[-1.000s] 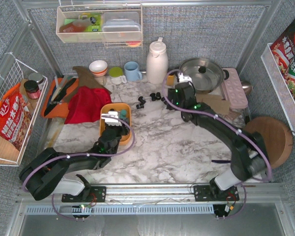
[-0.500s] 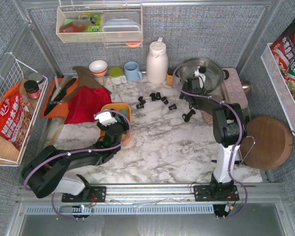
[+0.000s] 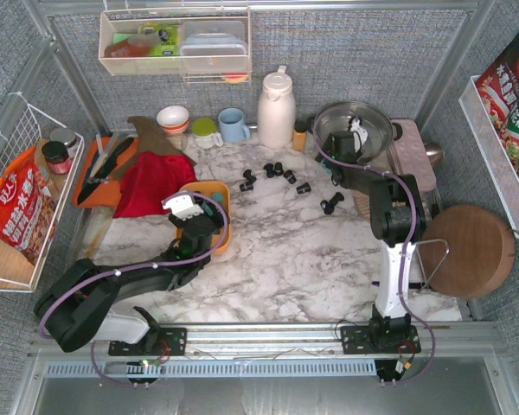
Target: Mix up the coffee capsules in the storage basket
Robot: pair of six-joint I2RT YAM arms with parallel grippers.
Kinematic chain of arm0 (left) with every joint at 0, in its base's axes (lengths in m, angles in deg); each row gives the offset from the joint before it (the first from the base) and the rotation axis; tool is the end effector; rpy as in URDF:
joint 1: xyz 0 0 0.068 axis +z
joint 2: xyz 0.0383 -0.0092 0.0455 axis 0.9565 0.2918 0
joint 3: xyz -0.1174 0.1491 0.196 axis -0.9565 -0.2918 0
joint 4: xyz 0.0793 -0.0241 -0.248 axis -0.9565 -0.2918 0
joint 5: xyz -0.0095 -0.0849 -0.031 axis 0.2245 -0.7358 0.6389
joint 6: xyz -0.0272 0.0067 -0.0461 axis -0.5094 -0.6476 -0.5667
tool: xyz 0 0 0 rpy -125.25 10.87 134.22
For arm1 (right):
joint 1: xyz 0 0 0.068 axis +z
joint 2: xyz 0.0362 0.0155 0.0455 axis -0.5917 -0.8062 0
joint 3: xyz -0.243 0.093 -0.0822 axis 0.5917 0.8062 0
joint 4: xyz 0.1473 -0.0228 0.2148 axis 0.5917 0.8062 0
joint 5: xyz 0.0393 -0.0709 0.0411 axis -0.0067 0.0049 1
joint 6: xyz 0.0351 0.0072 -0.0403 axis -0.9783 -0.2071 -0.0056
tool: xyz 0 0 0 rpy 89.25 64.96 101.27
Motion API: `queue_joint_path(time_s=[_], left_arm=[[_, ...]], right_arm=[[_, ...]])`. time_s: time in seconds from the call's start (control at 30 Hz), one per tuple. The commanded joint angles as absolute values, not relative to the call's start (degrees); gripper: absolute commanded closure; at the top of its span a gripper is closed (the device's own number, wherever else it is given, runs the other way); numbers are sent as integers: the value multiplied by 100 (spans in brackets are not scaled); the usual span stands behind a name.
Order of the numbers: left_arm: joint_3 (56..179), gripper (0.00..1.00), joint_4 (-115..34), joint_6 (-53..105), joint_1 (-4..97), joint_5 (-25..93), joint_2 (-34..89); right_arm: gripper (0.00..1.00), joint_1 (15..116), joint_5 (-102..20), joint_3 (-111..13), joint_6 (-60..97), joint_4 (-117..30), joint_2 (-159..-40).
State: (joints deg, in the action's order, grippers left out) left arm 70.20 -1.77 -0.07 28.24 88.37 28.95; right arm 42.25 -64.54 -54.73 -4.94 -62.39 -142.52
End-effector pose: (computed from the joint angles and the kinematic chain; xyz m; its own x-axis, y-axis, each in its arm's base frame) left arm 0.1993 -0.1616 0.1961 -0.0999 -0.5012 -0.8595 -0.0885 0.8649 -0.4941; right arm 0.4853 0.0407 0.1620 -0.2842 0.4576 -0.8425 0.3442 0.8689 0.3558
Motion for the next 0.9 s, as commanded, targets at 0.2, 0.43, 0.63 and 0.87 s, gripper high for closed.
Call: queue_joint_path(time_s=[0.2, 0.43, 0.63, 0.87], left_arm=[[7014, 10, 47, -1, 2882, 8676, 2881], [7012, 10, 54, 0, 2891, 8645, 2810], [7014, 10, 50, -2, 2891, 8618, 2787], [7006, 10, 58, 24, 2891, 8634, 2695]], right_arm=[[22, 4378, -6153, -6702, -471, -4080, -14597], [22, 4630, -6029, -6901, -193, -3331, -14640], [23, 4864, -6332, -7246, 236, -2797, -14728], [31, 4862, -6739, -7767, 449, -2219, -14979]])
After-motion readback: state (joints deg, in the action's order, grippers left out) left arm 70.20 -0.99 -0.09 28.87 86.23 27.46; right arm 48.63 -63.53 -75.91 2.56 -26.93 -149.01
